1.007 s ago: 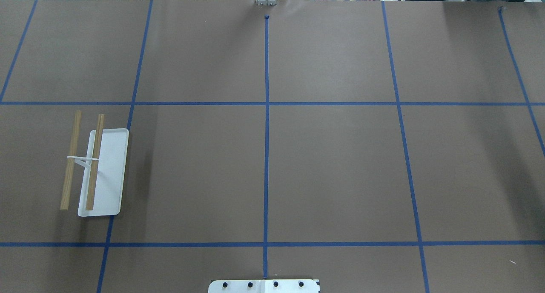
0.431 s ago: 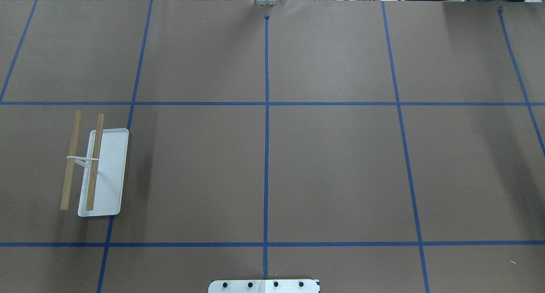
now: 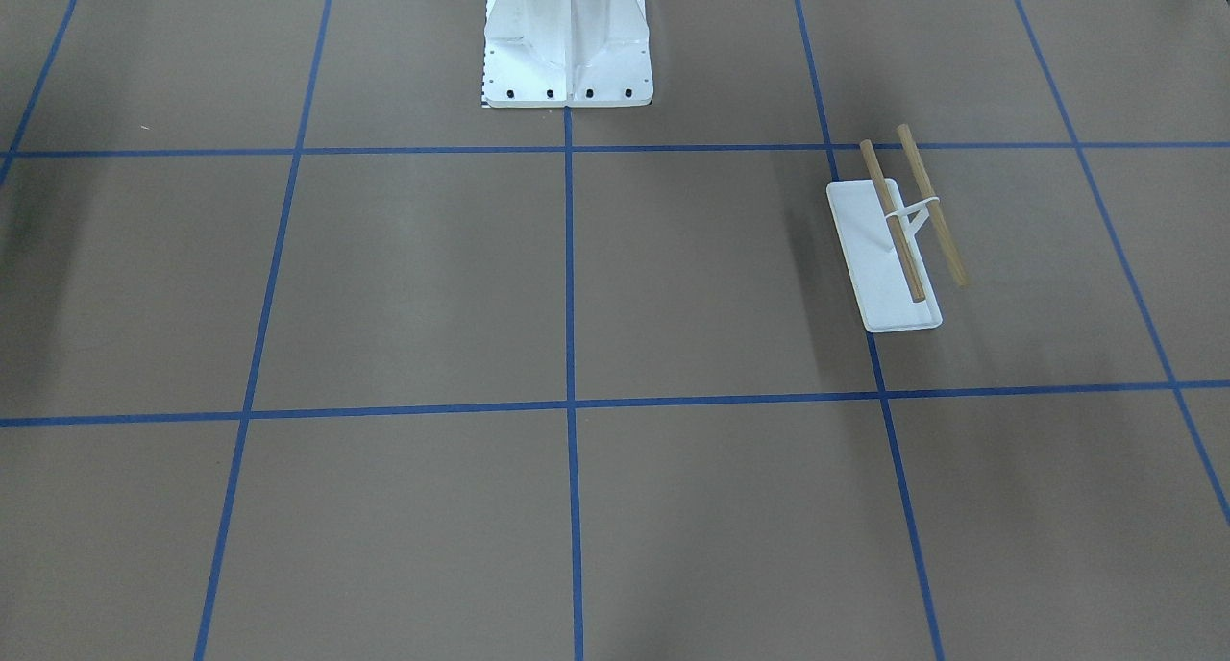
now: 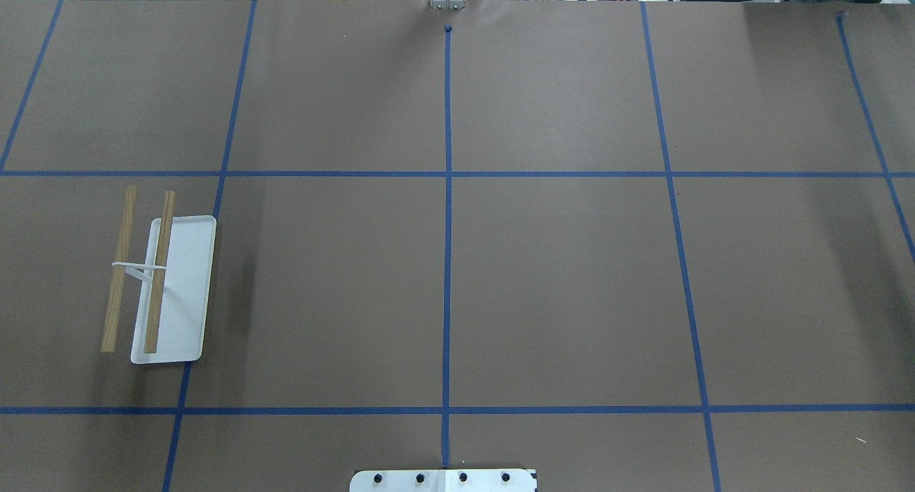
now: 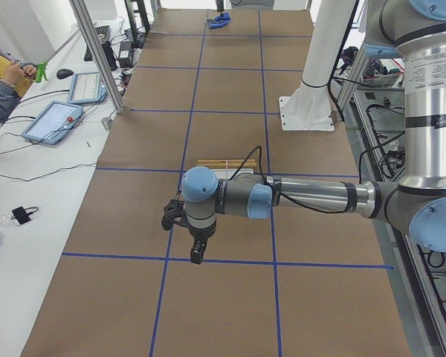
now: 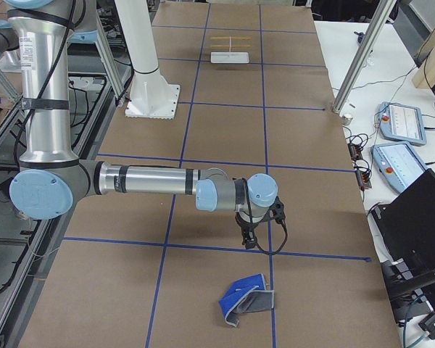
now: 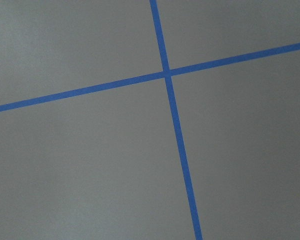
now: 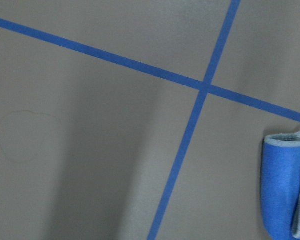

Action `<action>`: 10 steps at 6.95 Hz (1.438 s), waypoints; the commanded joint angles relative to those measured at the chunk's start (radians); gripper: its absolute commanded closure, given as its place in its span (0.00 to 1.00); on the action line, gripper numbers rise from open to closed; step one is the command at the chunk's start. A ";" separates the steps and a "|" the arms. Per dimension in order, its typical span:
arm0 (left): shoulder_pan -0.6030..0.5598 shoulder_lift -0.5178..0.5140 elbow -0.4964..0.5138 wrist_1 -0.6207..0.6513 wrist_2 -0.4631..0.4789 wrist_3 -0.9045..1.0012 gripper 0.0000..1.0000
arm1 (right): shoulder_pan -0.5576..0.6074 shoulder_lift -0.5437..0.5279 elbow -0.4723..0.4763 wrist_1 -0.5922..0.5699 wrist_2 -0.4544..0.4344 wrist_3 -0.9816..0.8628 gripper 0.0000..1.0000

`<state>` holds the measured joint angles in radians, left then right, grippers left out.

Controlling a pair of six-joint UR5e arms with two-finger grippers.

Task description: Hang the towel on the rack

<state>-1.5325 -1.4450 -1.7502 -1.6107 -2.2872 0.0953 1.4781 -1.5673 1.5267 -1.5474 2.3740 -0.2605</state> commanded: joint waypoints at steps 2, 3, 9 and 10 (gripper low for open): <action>0.000 0.000 0.008 0.000 0.000 0.000 0.02 | 0.071 0.148 -0.277 0.000 -0.044 -0.188 0.00; 0.000 0.000 0.008 0.000 0.000 -0.002 0.02 | 0.076 0.167 -0.339 0.010 -0.044 -0.192 0.00; 0.000 -0.002 0.011 0.000 0.000 -0.002 0.02 | 0.068 0.214 -0.566 0.219 -0.047 -0.168 0.28; 0.000 -0.002 0.012 0.000 0.000 -0.002 0.02 | 0.064 0.214 -0.580 0.220 -0.048 -0.169 0.27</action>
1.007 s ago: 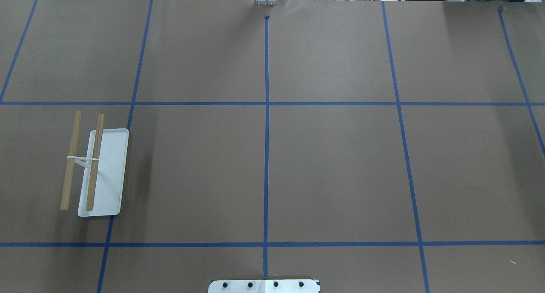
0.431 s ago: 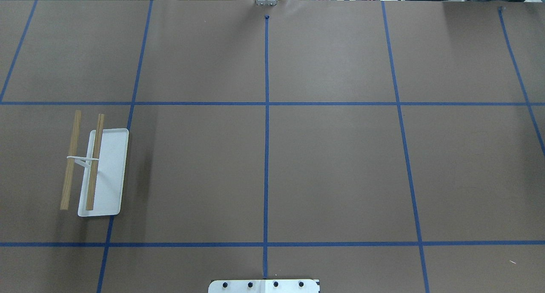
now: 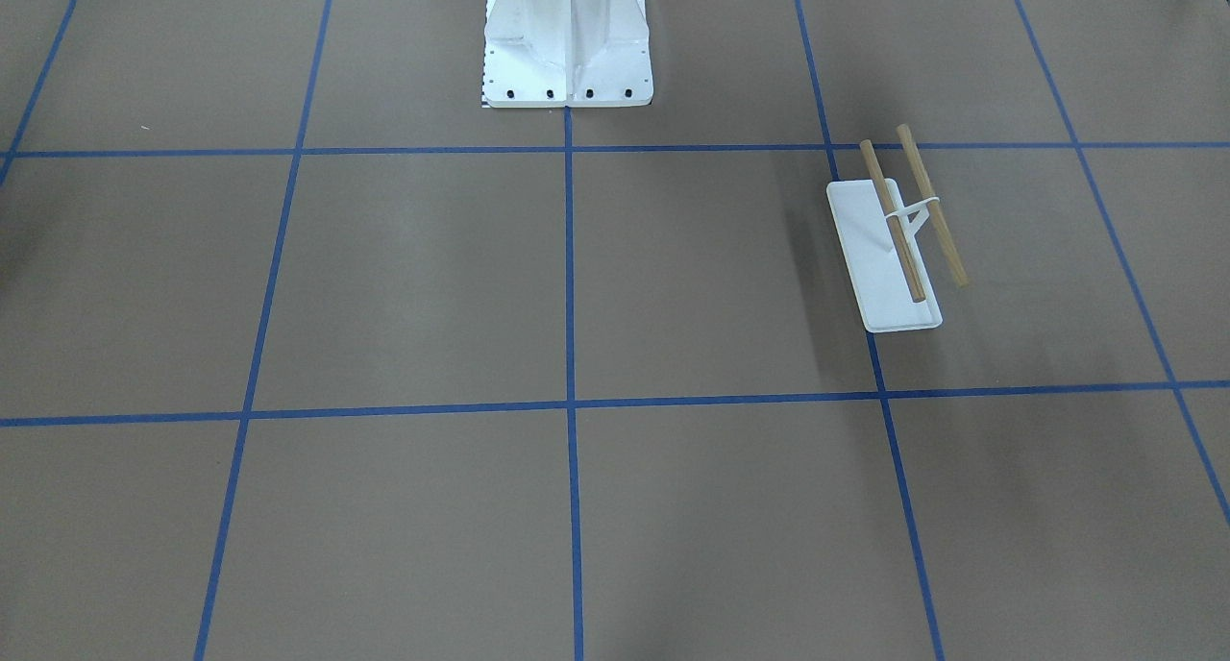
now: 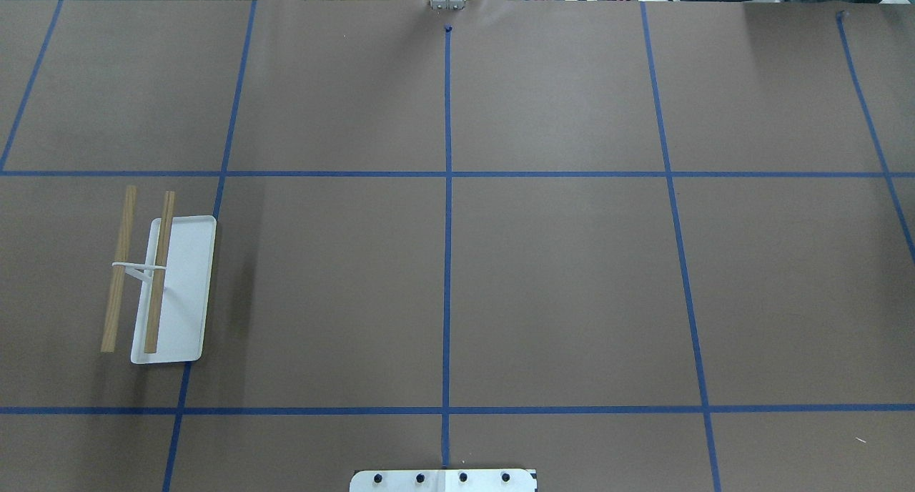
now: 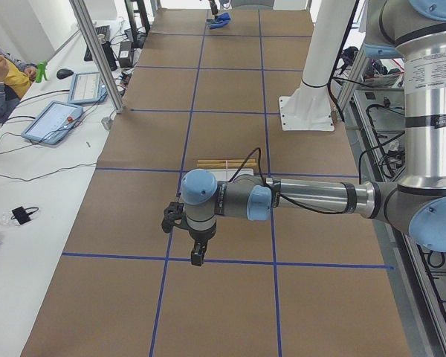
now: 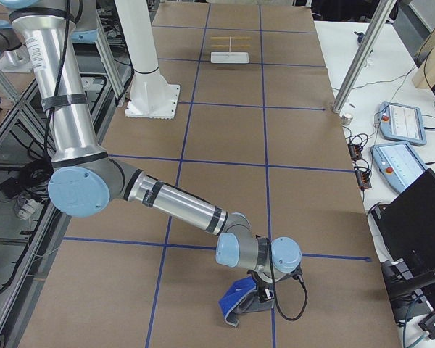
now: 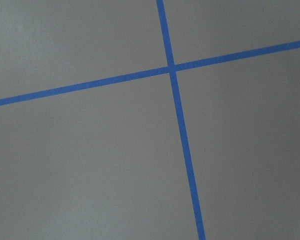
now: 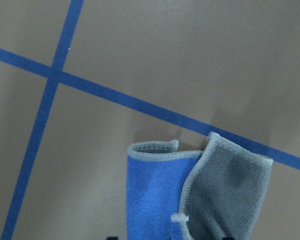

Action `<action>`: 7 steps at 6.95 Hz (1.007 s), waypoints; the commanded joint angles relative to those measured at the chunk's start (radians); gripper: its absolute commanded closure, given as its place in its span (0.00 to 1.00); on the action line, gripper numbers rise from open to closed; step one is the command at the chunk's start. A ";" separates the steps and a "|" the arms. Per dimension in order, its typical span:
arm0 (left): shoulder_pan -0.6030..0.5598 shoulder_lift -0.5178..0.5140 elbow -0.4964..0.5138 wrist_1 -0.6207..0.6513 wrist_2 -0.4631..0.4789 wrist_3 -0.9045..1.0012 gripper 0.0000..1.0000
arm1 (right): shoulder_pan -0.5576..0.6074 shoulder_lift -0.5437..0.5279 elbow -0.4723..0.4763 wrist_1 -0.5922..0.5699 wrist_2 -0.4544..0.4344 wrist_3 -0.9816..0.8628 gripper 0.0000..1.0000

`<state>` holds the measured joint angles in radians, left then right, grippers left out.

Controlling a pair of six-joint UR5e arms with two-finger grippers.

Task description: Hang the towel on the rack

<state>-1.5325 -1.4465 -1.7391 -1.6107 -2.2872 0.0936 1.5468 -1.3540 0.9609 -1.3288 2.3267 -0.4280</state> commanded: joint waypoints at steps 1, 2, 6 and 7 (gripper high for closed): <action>0.000 -0.002 0.004 0.000 0.000 0.000 0.02 | -0.010 0.001 -0.014 0.003 -0.001 -0.006 0.27; 0.000 -0.002 0.003 0.000 0.000 0.000 0.02 | -0.019 0.001 -0.014 0.003 -0.004 -0.008 0.27; 0.000 -0.002 0.001 0.000 0.000 -0.017 0.02 | -0.034 0.001 -0.031 0.003 -0.026 -0.015 0.77; 0.000 -0.005 -0.005 -0.002 0.000 -0.072 0.02 | -0.037 0.001 -0.031 0.003 -0.027 -0.021 0.96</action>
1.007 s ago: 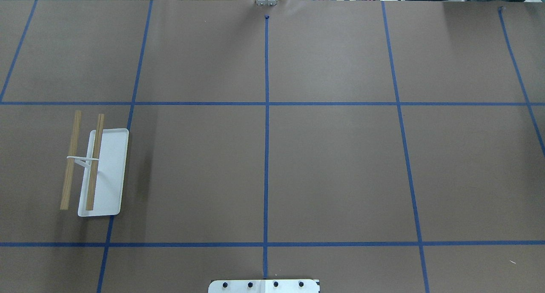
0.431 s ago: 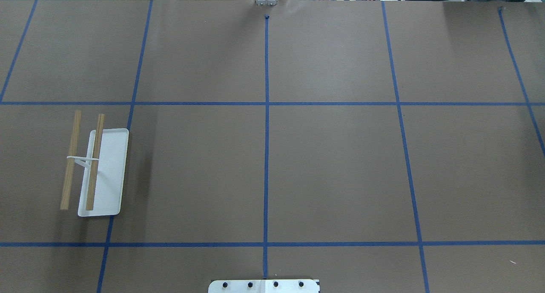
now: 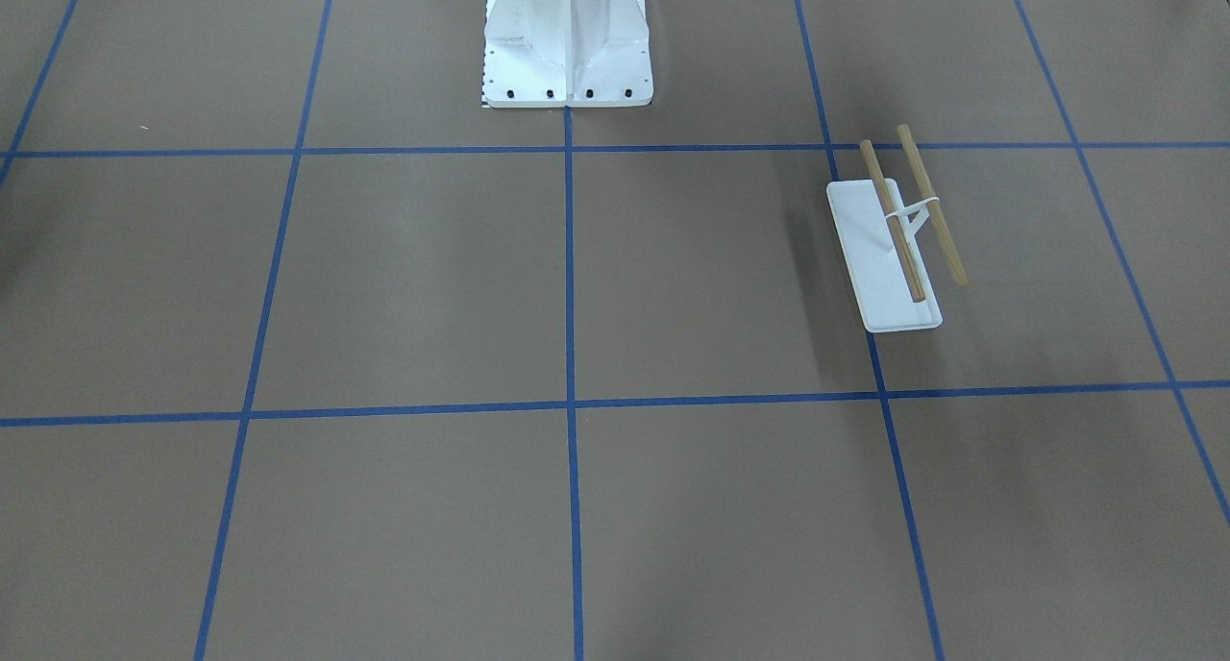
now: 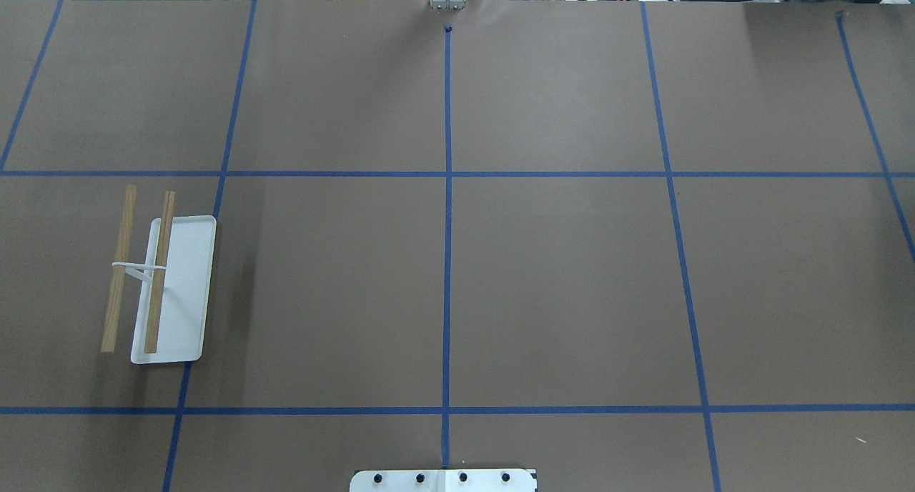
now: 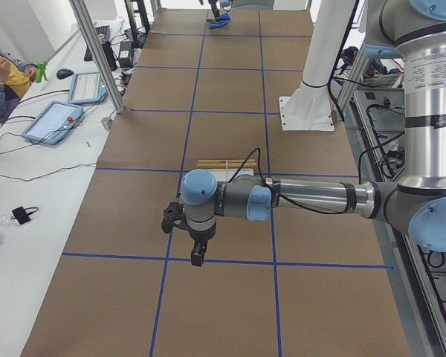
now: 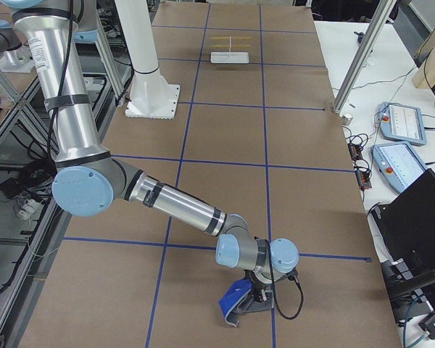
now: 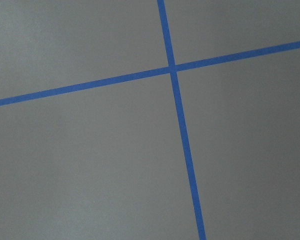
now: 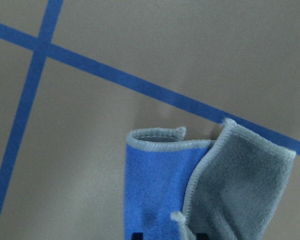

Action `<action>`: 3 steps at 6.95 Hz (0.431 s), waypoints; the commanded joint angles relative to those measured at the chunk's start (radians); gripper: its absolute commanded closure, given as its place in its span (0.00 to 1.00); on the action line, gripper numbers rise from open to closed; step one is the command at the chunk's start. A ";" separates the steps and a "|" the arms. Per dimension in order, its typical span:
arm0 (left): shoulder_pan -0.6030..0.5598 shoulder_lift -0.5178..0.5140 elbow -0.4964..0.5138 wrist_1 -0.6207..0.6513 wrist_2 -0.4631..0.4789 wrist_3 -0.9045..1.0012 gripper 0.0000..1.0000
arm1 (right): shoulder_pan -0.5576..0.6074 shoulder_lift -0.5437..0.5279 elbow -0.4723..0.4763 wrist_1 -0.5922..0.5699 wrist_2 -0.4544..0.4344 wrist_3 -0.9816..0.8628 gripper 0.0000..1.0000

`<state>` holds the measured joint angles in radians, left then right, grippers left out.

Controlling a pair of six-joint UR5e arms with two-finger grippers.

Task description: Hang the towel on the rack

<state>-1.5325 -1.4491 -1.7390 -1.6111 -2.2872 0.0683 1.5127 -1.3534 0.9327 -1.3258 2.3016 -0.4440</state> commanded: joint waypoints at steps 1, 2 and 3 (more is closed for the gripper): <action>0.000 -0.002 -0.004 -0.009 0.000 -0.053 0.02 | -0.003 0.000 -0.003 -0.001 -0.004 -0.016 1.00; 0.000 -0.002 -0.004 -0.010 0.000 -0.051 0.02 | -0.003 0.020 -0.003 -0.001 -0.004 -0.024 1.00; 0.002 -0.002 -0.004 -0.010 0.000 -0.053 0.02 | 0.013 0.064 0.001 -0.015 0.007 -0.016 1.00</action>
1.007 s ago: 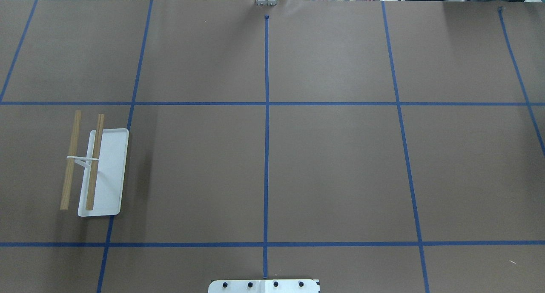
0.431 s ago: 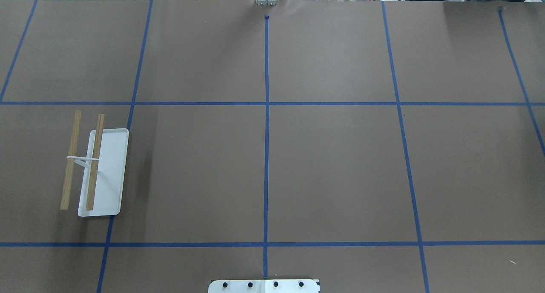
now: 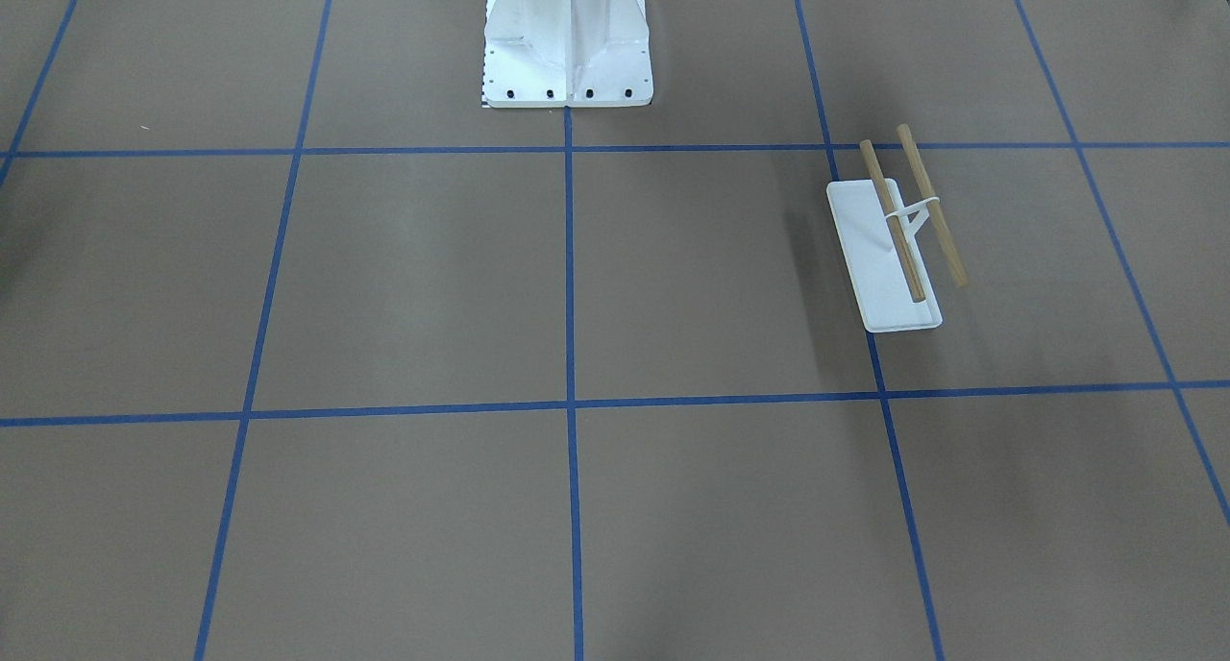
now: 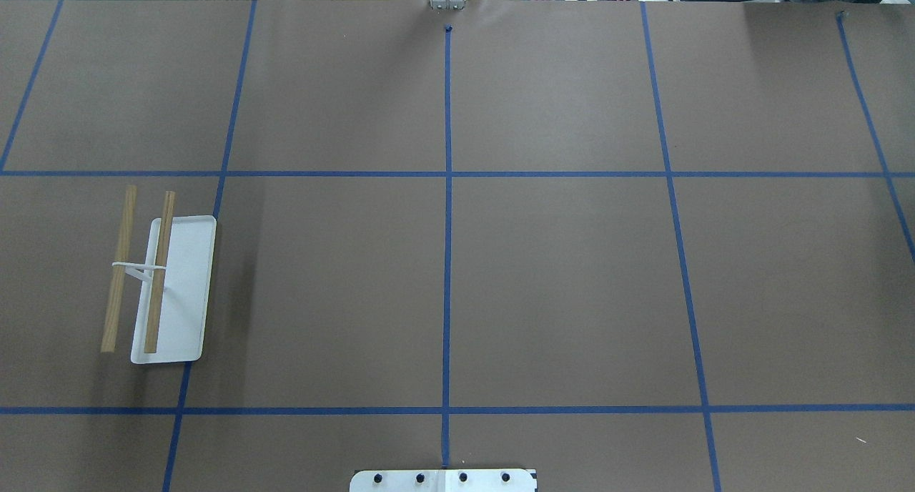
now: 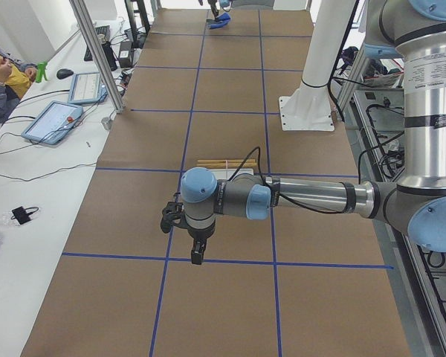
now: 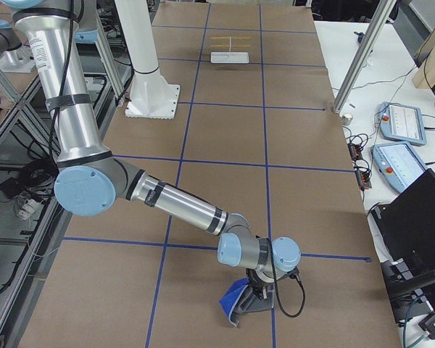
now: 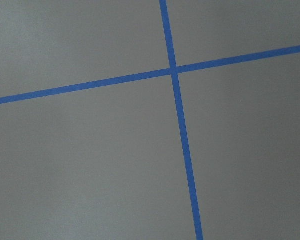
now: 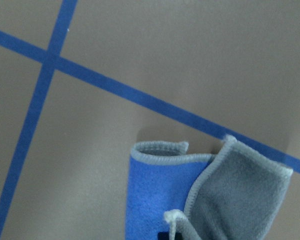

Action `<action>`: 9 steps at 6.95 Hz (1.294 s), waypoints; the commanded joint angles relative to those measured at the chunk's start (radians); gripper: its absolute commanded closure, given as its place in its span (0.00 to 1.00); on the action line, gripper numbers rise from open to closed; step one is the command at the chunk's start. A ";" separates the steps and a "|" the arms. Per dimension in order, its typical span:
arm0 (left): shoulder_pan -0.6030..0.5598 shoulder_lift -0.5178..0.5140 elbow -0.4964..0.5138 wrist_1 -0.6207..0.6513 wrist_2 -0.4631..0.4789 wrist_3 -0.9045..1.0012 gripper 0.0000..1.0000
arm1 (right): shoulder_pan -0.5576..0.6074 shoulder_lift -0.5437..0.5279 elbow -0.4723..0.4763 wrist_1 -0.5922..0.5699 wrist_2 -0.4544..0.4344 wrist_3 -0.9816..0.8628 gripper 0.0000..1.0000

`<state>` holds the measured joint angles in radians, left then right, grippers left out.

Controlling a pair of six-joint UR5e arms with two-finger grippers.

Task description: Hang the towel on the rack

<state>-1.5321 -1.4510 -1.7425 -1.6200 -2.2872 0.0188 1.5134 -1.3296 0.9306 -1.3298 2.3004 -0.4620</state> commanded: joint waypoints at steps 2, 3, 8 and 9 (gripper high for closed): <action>0.000 0.000 -0.006 -0.001 -0.002 -0.007 0.02 | 0.066 0.108 0.134 -0.161 0.011 0.013 1.00; 0.001 -0.002 -0.005 -0.001 -0.044 -0.008 0.02 | 0.067 0.095 0.319 -0.313 0.008 0.049 1.00; 0.070 -0.110 -0.002 -0.170 -0.244 -0.442 0.02 | -0.196 0.110 0.994 -0.603 0.097 0.889 1.00; 0.110 -0.171 -0.003 -0.197 -0.244 -0.585 0.02 | -0.272 0.171 1.040 -0.602 0.099 1.136 1.00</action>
<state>-1.4650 -1.5616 -1.7450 -1.7691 -2.5198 -0.3986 1.3400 -1.2115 1.8813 -1.9274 2.3980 0.3756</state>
